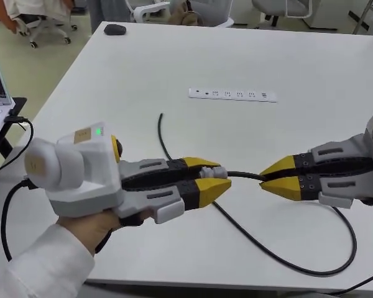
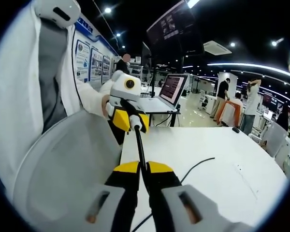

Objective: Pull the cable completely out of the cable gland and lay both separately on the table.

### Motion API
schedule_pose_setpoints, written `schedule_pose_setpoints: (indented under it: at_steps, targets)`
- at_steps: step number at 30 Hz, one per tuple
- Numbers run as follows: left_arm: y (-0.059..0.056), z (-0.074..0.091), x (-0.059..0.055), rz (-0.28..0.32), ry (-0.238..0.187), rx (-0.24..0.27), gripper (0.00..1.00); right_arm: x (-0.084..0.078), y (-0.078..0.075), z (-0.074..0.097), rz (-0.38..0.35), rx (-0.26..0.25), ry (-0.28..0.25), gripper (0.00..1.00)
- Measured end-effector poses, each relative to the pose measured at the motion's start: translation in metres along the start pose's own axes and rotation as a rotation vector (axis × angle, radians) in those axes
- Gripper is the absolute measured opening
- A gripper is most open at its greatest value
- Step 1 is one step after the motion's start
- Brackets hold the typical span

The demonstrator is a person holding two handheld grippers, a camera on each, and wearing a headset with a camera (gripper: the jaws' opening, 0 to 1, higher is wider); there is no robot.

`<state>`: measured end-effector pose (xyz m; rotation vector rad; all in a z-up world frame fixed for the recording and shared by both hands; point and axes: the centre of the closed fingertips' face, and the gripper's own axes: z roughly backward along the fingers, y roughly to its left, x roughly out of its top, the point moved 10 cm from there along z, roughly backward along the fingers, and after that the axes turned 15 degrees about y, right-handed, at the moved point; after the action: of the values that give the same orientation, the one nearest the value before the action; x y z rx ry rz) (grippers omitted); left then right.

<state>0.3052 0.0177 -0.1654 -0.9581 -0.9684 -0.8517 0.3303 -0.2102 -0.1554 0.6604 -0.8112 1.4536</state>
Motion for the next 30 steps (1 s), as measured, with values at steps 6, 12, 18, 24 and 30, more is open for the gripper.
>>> schedule_pose_setpoints:
  at_steps: [6, 12, 18, 24, 30]
  targets:
    - [0.0, 0.0, -0.001, 0.002, 0.003, -0.002, 0.18, -0.008, 0.002, 0.004, -0.029, -0.016, 0.002, 0.03]
    - [-0.001, -0.001, -0.001, 0.001, 0.011, -0.005, 0.18, -0.011, 0.004, 0.006, -0.043, -0.017, 0.005, 0.03]
    - [-0.001, -0.001, -0.001, -0.002, 0.01, -0.002, 0.18, -0.013, 0.004, 0.004, -0.057, -0.013, -0.003, 0.04]
    - [-0.001, -0.001, -0.001, -0.004, 0.012, -0.004, 0.18, -0.014, 0.005, 0.003, -0.07, -0.006, -0.001, 0.04]
    - [-0.002, -0.003, -0.002, -0.011, 0.018, -0.017, 0.18, -0.014, 0.005, 0.0, -0.081, -0.012, 0.011, 0.09]
